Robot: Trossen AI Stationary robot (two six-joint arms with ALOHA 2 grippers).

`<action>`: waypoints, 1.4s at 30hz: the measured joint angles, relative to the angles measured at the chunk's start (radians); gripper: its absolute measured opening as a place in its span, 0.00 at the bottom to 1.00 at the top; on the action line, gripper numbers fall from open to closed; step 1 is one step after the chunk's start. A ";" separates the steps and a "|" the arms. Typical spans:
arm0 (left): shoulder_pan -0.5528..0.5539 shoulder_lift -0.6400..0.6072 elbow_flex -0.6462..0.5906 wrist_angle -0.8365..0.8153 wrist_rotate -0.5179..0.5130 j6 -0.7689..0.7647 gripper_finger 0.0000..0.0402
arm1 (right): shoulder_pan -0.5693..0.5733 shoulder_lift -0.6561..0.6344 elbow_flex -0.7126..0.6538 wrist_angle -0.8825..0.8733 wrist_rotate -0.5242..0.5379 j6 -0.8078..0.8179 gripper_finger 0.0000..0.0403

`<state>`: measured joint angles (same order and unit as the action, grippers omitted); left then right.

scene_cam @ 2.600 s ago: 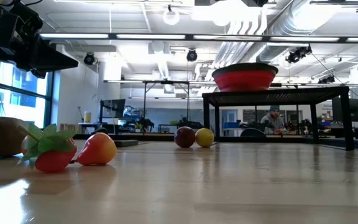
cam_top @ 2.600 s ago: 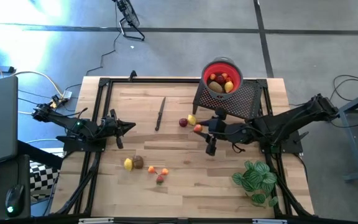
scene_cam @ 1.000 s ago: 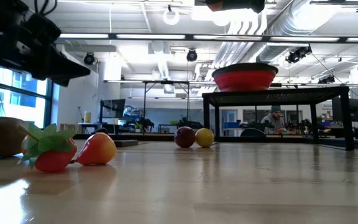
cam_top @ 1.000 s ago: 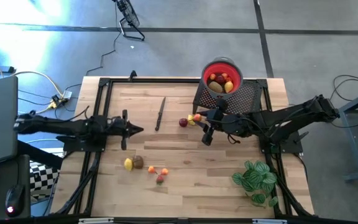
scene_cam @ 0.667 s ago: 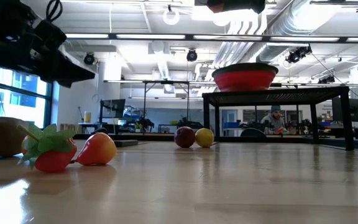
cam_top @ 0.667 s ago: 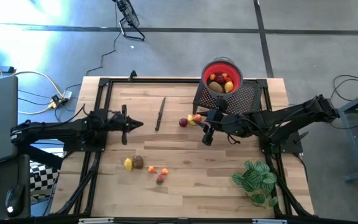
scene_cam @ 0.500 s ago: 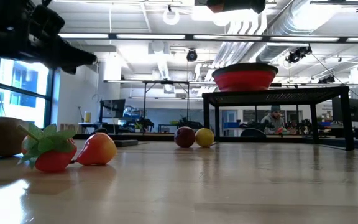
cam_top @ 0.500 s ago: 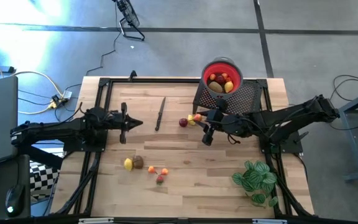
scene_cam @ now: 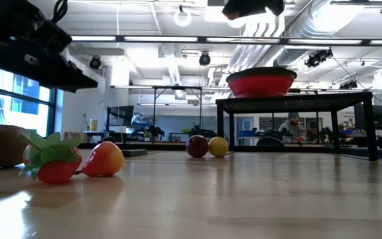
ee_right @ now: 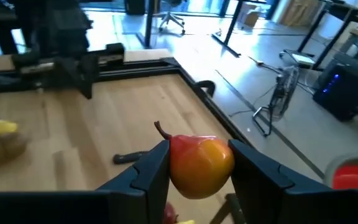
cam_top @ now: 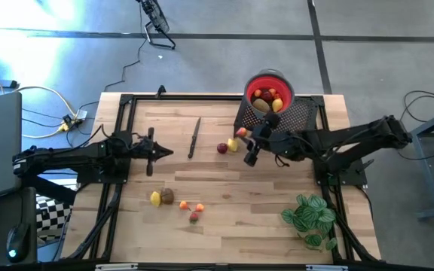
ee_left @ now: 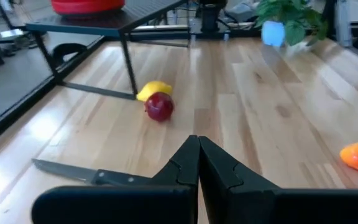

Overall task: Pick & Place Fruit
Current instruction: Put the orange pear into the red strainer bowl on the shelf

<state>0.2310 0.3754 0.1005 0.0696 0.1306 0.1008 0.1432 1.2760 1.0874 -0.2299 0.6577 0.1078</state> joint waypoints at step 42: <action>0.000 0.000 0.003 -0.020 -0.025 -0.003 0.00 | -0.771 0.038 0.000 -0.142 -0.365 -0.021 0.36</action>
<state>0.2310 0.3756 0.1040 0.0495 0.1061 0.0982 -0.6276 1.3143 1.0878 -0.3716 0.2929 0.0869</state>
